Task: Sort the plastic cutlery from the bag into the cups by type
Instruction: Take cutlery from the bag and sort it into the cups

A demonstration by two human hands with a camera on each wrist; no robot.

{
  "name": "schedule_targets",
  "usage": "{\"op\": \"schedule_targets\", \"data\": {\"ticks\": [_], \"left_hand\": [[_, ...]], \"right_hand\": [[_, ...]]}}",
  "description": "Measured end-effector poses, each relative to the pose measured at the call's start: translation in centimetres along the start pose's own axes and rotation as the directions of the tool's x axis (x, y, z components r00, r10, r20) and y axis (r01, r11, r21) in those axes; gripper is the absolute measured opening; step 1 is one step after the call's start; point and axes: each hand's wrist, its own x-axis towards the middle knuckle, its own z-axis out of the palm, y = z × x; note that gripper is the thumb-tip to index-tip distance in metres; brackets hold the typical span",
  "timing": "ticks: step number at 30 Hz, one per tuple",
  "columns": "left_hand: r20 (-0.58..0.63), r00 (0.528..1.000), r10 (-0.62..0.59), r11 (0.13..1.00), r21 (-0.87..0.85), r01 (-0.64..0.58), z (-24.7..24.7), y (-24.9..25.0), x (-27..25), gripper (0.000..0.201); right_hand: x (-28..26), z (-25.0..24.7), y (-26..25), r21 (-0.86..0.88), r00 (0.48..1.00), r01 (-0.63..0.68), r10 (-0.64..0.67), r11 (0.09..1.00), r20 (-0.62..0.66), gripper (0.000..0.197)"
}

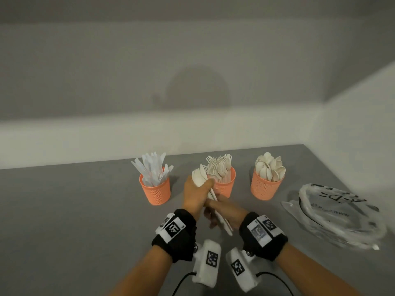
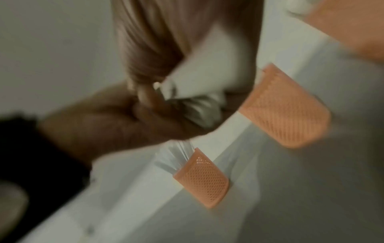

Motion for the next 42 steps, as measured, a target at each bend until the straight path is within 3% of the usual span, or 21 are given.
{"op": "schedule_targets", "data": {"ticks": [2, 4, 5, 8, 10, 13, 17, 20, 24, 28, 32, 37, 42], "left_hand": [[-0.161, 0.986, 0.046, 0.994, 0.105, -0.029, 0.8, -0.3, 0.4, 0.033], [-0.218, 0.974, 0.065, 0.994, 0.105, -0.043, 1.5, 0.0, 0.4, 0.045], [-0.207, 0.976, 0.064, 0.995, 0.089, -0.046, 1.8, 0.3, 0.4, 0.045], [-0.041, 0.997, 0.071, 0.995, 0.079, -0.068, 2.1, 1.4, 0.3, 0.018], [0.102, 0.994, 0.041, 0.998, 0.036, -0.045, 1.5, 1.7, 0.5, 0.025], [0.208, 0.977, -0.038, 0.998, -0.034, 0.046, 0.5, 1.7, 0.6, 0.028], [0.328, 0.936, -0.13, 0.982, -0.09, 0.168, 0.1, 2.1, 0.2, 0.021], [0.351, 0.928, -0.123, 0.986, -0.06, 0.153, 0.1, 2.6, 0.1, 0.029], [0.225, 0.97, -0.094, 0.995, 0.011, 0.094, 0.3, 2.5, 0.4, 0.029], [0.099, 0.989, -0.108, 0.992, 0.068, 0.102, 0.3, 1.9, 1.2, 0.033], [-0.091, 0.996, -0.024, 0.992, 0.121, 0.035, 0.5, 1.2, 1.5, 0.034], [-0.071, 0.996, -0.059, 0.996, 0.064, 0.063, 1.4, 1.2, 1.1, 0.027], [-0.069, 0.997, -0.027, 0.992, 0.121, 0.035, 2.2, 1.4, 1.2, 0.014]], "right_hand": [[0.2, 0.0, 0.4, -0.208, 0.981, 0.09, -0.123, 0.974, -0.152, 0.011], [0.5, 0.0, 0.7, -0.245, 0.958, 0.155, -0.206, 0.957, -0.201, 0.023], [0.6, 0.1, 0.8, -0.212, 0.955, 0.172, -0.216, 0.962, -0.203, 0.028], [0.7, -0.3, 0.5, 0.05, 0.971, 0.136, -0.123, 0.99, -0.204, 0.009], [0.9, -1.4, 0.3, 0.331, 0.994, 0.042, -0.007, 0.943, -0.107, 0.018], [0.8, -2.9, -0.4, 0.53, 0.995, -0.017, -0.038, 0.848, 0.093, 0.017], [0.3, -2.5, -1.1, 0.497, 0.945, -0.091, -0.083, 0.863, 0.316, 0.023], [0.0, -1.8, -1.3, 0.44, 0.925, -0.141, -0.041, 0.887, 0.379, 0.031], [-0.1, -1.0, -1.5, 0.27, 0.982, -0.073, 0.021, 0.96, 0.187, 0.031], [0.3, -0.9, -1.1, 0.239, 0.997, 0.079, -0.07, 0.968, -0.045, 0.025], [1.2, -1.3, 0.1, 0.048, 0.931, 0.247, -0.224, 0.968, -0.289, 0.01], [1.8, -1.6, 0.8, -0.085, 0.88, 0.314, -0.324, 0.946, -0.348, 0.005], [2.5, -2.8, 1.4, -0.307, 0.829, 0.255, -0.37, 0.917, -0.419, 0.042]]}}
